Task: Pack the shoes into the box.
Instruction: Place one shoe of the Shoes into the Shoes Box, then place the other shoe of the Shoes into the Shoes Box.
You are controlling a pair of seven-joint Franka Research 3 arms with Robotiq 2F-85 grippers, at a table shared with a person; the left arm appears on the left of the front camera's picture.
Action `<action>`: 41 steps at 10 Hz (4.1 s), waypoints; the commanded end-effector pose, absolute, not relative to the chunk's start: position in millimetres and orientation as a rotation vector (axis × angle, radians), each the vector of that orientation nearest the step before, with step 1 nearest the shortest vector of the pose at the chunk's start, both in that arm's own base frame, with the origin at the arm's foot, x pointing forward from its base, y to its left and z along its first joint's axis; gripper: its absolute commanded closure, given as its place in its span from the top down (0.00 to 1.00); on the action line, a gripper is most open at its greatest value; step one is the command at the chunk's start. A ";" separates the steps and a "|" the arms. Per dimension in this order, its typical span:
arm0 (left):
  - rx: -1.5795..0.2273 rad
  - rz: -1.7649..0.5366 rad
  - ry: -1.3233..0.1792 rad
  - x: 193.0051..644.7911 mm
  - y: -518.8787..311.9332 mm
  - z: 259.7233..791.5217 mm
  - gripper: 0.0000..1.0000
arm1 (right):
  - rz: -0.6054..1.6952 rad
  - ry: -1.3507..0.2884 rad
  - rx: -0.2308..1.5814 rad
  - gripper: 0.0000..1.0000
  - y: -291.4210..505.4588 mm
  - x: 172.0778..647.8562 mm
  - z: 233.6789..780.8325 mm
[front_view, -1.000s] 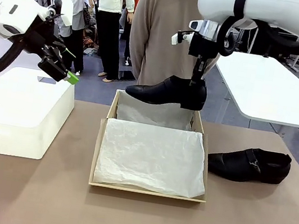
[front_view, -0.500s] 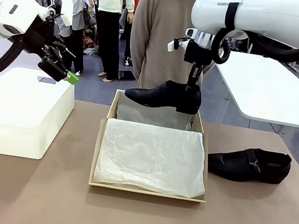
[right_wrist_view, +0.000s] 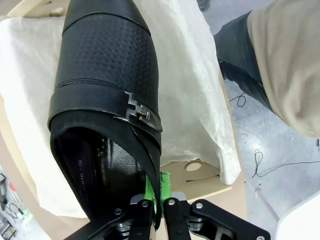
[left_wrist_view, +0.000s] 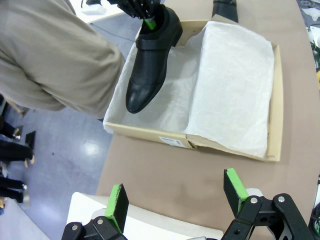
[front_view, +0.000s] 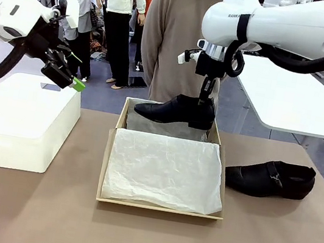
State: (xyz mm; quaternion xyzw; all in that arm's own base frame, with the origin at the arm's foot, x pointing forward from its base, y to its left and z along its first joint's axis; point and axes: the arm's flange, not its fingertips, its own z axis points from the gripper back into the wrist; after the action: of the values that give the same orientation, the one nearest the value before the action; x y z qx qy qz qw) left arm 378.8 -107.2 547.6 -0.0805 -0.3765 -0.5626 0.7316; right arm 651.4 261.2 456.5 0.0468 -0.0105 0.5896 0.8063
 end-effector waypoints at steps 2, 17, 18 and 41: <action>-0.195 -1.253 -0.838 381.3 -105.4 545.7 1.00 | 1.263 -0.017 0.090 0.00 263.8 646.0 445.9; -0.195 -1.253 -0.838 381.3 -105.4 545.7 1.00 | 1.399 -0.033 0.148 1.00 259.0 639.9 436.4; -0.195 -1.253 -0.838 381.3 -105.4 545.7 1.00 | 1.404 -0.039 0.142 1.00 257.3 636.6 444.4; -0.195 -1.253 -0.838 381.3 -105.4 545.7 1.00 | 1.466 -0.084 0.073 1.00 18.2 536.8 477.1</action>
State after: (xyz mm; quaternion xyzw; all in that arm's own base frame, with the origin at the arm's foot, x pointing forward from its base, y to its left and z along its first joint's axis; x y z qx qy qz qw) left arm 378.8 -107.2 547.7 -0.0803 -0.3764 -0.5625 0.7317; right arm 542.2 17.9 482.7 0.0349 -0.0201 0.6623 0.7481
